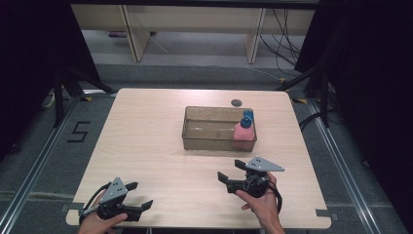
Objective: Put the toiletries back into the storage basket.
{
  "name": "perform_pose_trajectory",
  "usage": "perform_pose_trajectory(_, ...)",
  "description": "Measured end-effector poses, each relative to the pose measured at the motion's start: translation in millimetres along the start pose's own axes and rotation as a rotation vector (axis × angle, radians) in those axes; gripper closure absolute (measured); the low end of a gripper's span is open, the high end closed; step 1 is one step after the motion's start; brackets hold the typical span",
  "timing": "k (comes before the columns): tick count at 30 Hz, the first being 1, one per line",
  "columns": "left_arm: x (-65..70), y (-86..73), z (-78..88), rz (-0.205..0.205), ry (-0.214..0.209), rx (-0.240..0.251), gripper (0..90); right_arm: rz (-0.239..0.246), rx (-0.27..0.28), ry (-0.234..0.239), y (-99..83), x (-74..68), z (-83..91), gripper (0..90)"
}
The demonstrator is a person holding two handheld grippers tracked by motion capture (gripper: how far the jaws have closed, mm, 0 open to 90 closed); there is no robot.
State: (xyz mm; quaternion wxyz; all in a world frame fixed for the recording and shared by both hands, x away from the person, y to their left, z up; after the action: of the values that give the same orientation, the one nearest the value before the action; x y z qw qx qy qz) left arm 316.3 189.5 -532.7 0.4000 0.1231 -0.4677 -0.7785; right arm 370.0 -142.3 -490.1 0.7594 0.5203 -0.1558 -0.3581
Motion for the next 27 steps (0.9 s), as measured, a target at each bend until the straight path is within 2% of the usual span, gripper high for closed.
perform_pose_trajectory(1, 0.1, 0.0, 0.2, -0.001, 0.001, -0.002, 14.7, 0.005, -0.002, 0.003, -0.5, -0.2, 0.9, 18.4)
perform_pose_trajectory(2, 0.7, 0.3, 0.0, 0.003, -0.001, 0.002, 14.7, -0.01, -0.016, 0.008, -1.8, -1.5, 1.8, 18.3)
perform_pose_trajectory(3, 1.0, 0.4, 0.3, 0.004, -0.003, 0.004, 14.8, 0.005, -0.007, 0.0, -2.3, -0.4, 2.1, 18.3)
perform_pose_trajectory(4, 0.7, 0.3, 0.8, 0.001, -0.001, 0.001, 14.7, 0.002, -0.001, 0.011, -2.8, -1.4, 1.0, 18.3)
perform_pose_trajectory(5, 0.7, 0.4, 0.9, 0.001, 0.003, 0.0, 14.8, -0.011, -0.024, 0.003, -4.4, -2.4, 3.4, 18.3)
perform_pose_trajectory(6, 0.7, 0.3, 0.5, 0.001, -0.002, 0.0, 14.7, 0.002, -0.006, 0.002, -4.4, -1.8, 2.6, 18.3)
perform_pose_trajectory(7, 1.1, 0.2, 0.5, 0.004, -0.001, -0.002, 14.8, -0.009, -0.005, 0.018, -5.2, -3.3, 1.8, 18.3)
perform_pose_trajectory(8, 1.4, 0.0, 0.4, 0.003, -0.002, -0.002, 14.8, -0.019, -0.01, 0.005, -6.1, -4.5, 3.3, 18.3)
perform_pose_trajectory(9, 1.4, 0.0, 0.2, 0.003, -0.003, -0.003, 14.7, 0.002, 0.001, 0.012, -6.0, -3.6, 2.8, 18.3)
perform_pose_trajectory(10, 0.7, -0.4, 0.3, 0.001, 0.0, -0.009, 14.7, -0.028, -0.024, 0.01, -7.8, -6.2, 4.8, 18.5)
perform_pose_trajectory(11, 0.9, -0.5, -0.3, 0.008, -0.001, -0.008, 14.7, -0.003, -0.012, 0.009, -8.0, -5.5, 2.9, 18.6)
perform_pose_trajectory(12, 0.4, -0.7, 0.0, 0.002, 0.001, -0.012, 14.7, -0.004, -0.02, 0.022, -8.6, -7.5, 4.2, 18.6)
perform_pose_trajectory(14, 1.1, -0.4, -0.2, 0.005, -0.002, -0.005, 14.7, 0.015, -0.012, 0.009, -9.5, -7.3, 3.5, 18.6)
perform_pose_trajectory(15, -0.3, -0.6, 0.6, -0.01, 0.006, -0.015, 14.7, 0.002, -0.025, 0.013, -10.4, -8.9, 5.4, 18.5)
perform_pose_trajectory(16, 0.6, -0.4, 0.3, -0.001, 0.001, -0.009, 14.8, 0.007, -0.014, 0.012, -10.4, -9.2, 5.8, 18.5)
perform_pose_trajectory(17, -0.1, -0.5, 0.2, -0.009, 0.004, -0.009, 14.7, 0.008, -0.02, 0.011, -11.3, -9.7, 5.4, 18.4)
perform_pose_trajectory(18, 0.6, -0.5, -0.3, -0.003, 0.001, -0.005, 14.8, -0.004, -0.025, 0.025, -12.0, -11.5, 6.9, 18.3)
perform_pose_trajectory(19, 0.6, -0.5, -0.6, -0.003, 0.0, -0.004, 14.7, 0.007, -0.014, 0.014, -12.1, -11.0, 6.5, 18.3)
perform_pose_trajectory(20, 1.3, -0.4, -0.9, 0.004, -0.004, 0.0, 14.8, -0.009, -0.022, 0.017, -13.0, -12.6, 7.8, 18.3)
perform_pose_trajectory(23, 0.9, -0.5, -0.6, 0.0, -0.002, -0.004, 14.8, 0.016, -0.025, 0.015, -14.1, -11.8, 9.7, 18.2)
perform_pose_trajectory(24, 0.9, -0.6, -0.7, 0.0, -0.002, -0.004, 14.7, 0.007, -0.011, 0.015, -13.8, -12.9, 11.4, 18.1)
perform_pose_trajectory(25, 1.2, -0.5, -0.9, 0.004, -0.003, 0.0, 14.8, -0.016, -0.021, 0.011, -15.1, -14.3, 11.9, 18.1)
perform_pose_trajectory(26, 1.3, -0.4, -0.9, 0.004, -0.004, 0.001, 14.7, -0.007, -0.025, 0.019, -15.4, -14.5, 12.9, 18.1)
perform_pose_trajectory(27, 1.3, -0.4, -0.9, 0.004, -0.003, 0.0, 14.7, -0.008, -0.006, 0.022, -15.6, -14.9, 11.7, 18.0)
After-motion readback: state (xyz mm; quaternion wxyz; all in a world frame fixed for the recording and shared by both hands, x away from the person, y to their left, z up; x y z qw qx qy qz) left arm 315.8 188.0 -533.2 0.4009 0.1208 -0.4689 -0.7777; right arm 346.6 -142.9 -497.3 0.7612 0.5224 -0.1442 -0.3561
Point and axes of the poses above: each handheld gripper's, and its own axes: z roughly backward along the jaws, y roughly out of its top, x roughly to its right, the point moved 6 cm from there along -z, roughly forward along the jaws, and after that the axes turned 6 degrees about z, right-handed, at the moved point
